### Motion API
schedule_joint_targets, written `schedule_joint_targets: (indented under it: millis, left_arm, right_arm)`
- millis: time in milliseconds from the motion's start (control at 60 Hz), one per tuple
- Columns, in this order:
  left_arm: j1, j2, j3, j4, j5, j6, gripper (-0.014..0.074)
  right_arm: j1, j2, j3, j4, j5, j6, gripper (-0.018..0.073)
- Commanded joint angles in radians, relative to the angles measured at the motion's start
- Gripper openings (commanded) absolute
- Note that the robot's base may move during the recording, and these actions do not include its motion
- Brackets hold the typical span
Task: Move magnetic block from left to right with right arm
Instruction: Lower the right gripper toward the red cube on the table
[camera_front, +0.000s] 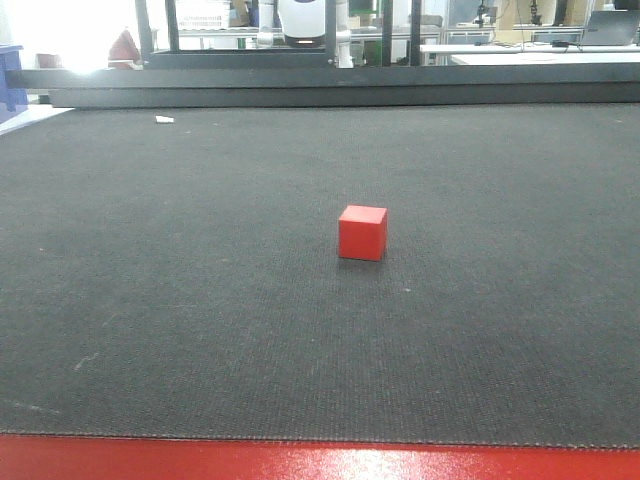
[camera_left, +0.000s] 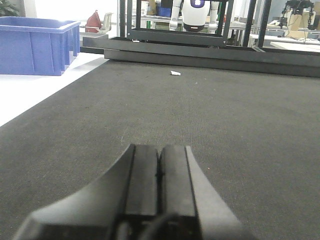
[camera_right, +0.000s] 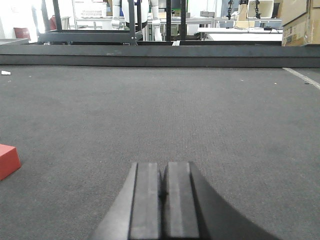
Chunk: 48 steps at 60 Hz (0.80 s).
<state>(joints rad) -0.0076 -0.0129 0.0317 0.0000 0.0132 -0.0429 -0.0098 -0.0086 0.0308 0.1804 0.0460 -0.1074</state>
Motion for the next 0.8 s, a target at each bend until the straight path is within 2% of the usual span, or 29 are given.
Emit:
schedule_joint_targets:
  millis: [0, 650, 783]
  left_arm:
    - [-0.001, -0.013, 0.009, 0.000, -0.090, -0.004, -0.0116]
    - [-0.001, -0.013, 0.009, 0.000, -0.090, -0.004, -0.0116]
    - [-0.001, -0.013, 0.009, 0.000, -0.090, -0.004, -0.0116]
  right_arm:
    - [-0.005, -0.021, -0.005, -0.009, -0.088, -0.005, 0.0065]
    - [-0.005, -0.021, -0.005, -0.009, -0.089, -0.005, 0.0065]
    - [-0.005, -0.021, -0.005, -0.009, -0.129, -0.005, 0.0065]
